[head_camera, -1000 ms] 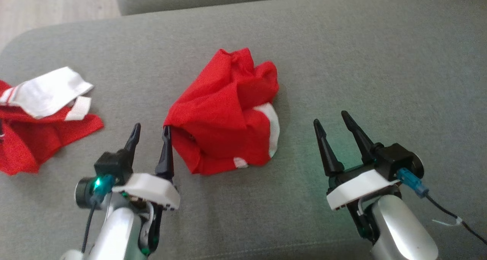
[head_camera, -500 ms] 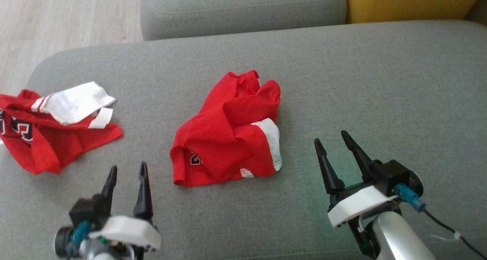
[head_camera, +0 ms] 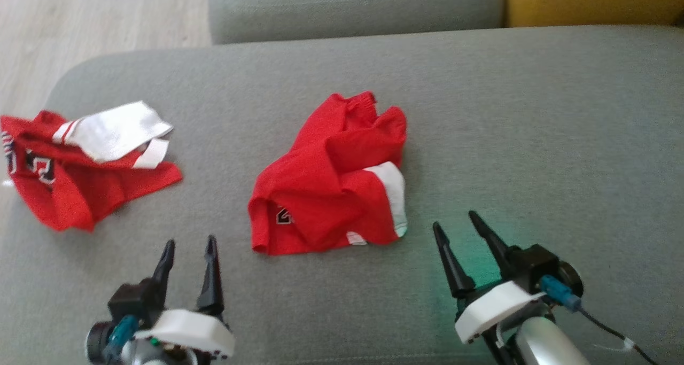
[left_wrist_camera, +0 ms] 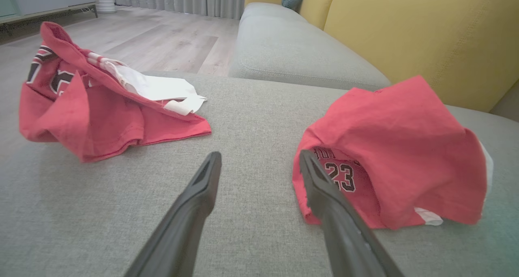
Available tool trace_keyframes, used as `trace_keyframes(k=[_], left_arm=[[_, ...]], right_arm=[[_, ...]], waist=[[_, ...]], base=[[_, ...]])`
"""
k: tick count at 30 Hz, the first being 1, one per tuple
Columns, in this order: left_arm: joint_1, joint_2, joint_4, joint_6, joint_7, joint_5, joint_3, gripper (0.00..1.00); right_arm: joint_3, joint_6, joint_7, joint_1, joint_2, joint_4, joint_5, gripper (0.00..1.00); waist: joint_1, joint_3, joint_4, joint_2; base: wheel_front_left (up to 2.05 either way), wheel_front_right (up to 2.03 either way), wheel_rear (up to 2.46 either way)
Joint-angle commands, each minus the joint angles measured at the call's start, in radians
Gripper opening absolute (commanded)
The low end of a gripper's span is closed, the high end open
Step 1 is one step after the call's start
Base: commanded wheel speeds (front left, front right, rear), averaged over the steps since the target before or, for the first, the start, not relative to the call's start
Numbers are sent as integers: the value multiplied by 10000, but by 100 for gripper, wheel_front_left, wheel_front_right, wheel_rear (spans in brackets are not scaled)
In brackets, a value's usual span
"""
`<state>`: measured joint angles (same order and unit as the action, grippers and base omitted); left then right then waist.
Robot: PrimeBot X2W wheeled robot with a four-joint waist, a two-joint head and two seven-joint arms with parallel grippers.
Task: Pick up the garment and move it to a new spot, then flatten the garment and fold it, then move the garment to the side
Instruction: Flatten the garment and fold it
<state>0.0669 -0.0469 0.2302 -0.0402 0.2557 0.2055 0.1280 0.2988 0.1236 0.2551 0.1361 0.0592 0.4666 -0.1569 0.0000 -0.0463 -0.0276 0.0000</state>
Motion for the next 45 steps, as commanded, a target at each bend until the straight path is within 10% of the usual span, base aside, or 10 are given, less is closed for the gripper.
trace_keyframes(k=[1, 16, 17, 19, 26, 35, 45], left_arm=[[-617, -34, -381, 34, 61, 39, -178, 100], [-1037, -34, -412, 246, 61, 23, 414, 100], [-1049, -34, -416, 250, 61, 14, 402, 100], [-1077, -34, -436, 262, 61, 4, 367, 100], [-1100, -34, -438, 224, 61, 86, 381, 100], [-1030, -34, -360, 214, 61, 320, 643, 100], [-1326, -34, -161, 186, 61, 831, 1846, 100]], right_arm=[[348, 71, 67, 502, -89, -104, 47, 100], [653, 71, 67, 1747, -89, 1957, -279, 100], [713, 71, 67, 1792, -89, 2073, -303, 93], [787, 71, 67, 1886, -89, 2251, -347, 1], [-142, 71, 67, 1945, 11, 1687, -92, 0], [-1256, 71, 67, 3295, 1665, 25, 821, 0], [307, 71, -408, 7457, 3354, 548, 1632, 0]], waist=[[0, -252, 310, 0], [0, -1066, 1653, 0], [0, -1086, 1674, 0], [0, -1139, 1695, 0], [0, -996, 1391, 0], [0, -579, 867, 0], [0, -359, 1934, 0]], base=[[0, 0, 0], [0, 0, 0], [0, 0, 0], [0, 0, 0], [0, 0, 0], [0, 0, 0], [0, 0, 0]])
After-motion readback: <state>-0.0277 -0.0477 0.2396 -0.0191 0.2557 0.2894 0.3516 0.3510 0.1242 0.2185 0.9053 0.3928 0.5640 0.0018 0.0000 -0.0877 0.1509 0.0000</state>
